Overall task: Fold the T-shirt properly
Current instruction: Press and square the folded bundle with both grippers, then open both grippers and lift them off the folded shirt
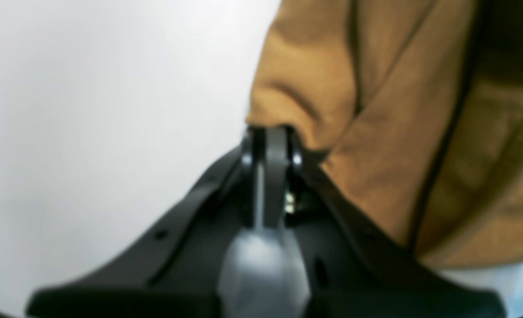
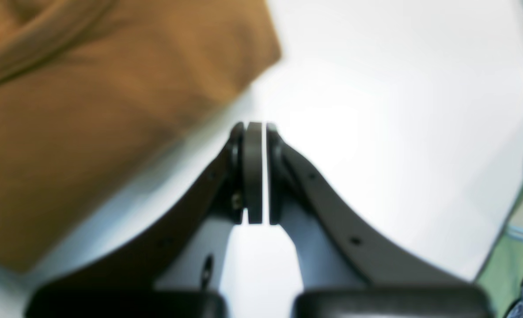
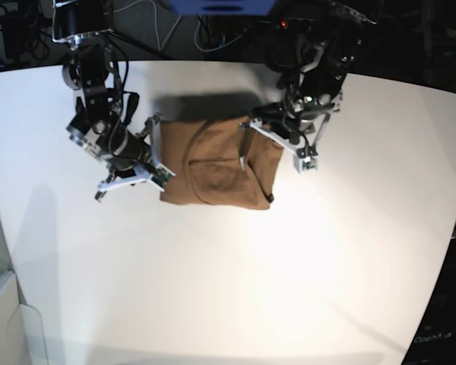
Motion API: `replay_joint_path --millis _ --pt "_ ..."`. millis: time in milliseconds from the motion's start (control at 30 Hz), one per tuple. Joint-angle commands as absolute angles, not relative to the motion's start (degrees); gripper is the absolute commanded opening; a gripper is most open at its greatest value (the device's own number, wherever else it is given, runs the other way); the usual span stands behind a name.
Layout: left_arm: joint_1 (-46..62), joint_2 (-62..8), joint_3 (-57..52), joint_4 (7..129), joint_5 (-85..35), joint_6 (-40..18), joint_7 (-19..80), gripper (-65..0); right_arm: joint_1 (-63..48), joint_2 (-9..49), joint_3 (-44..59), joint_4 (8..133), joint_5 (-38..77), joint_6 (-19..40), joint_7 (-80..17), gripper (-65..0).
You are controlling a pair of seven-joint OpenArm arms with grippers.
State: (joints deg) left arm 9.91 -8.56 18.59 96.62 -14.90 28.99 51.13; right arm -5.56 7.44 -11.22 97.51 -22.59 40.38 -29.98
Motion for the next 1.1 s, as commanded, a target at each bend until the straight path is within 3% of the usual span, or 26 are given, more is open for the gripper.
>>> replay_joint_path --millis 0,300,667,900,1067 --pt "9.63 -8.57 18.59 95.6 -15.25 29.49 51.91 -62.4 -5.76 7.25 -11.12 98.95 -22.2 40.0 -29.14 -65.0" --pt "0.57 -7.34 18.59 84.97 -15.43 29.49 47.78 -62.4 -12.7 2.15 -11.21 99.12 -22.2 40.0 -28.79 -65.0" --pt "-9.89 -3.74 18.59 67.91 -15.52 29.14 28.97 -62.4 -18.33 -5.05 -17.8 101.05 -22.2 40.0 -28.7 -65.0" --pt "-13.67 -0.22 18.51 65.36 -15.34 18.07 21.23 -62.4 -19.56 -4.97 -21.85 101.05 -22.2 40.0 -28.79 -65.0" --pt "-16.48 2.07 18.51 65.27 -14.99 14.02 20.7 -62.4 -20.79 -4.7 -22.99 101.05 -22.2 40.0 -28.7 -65.0"
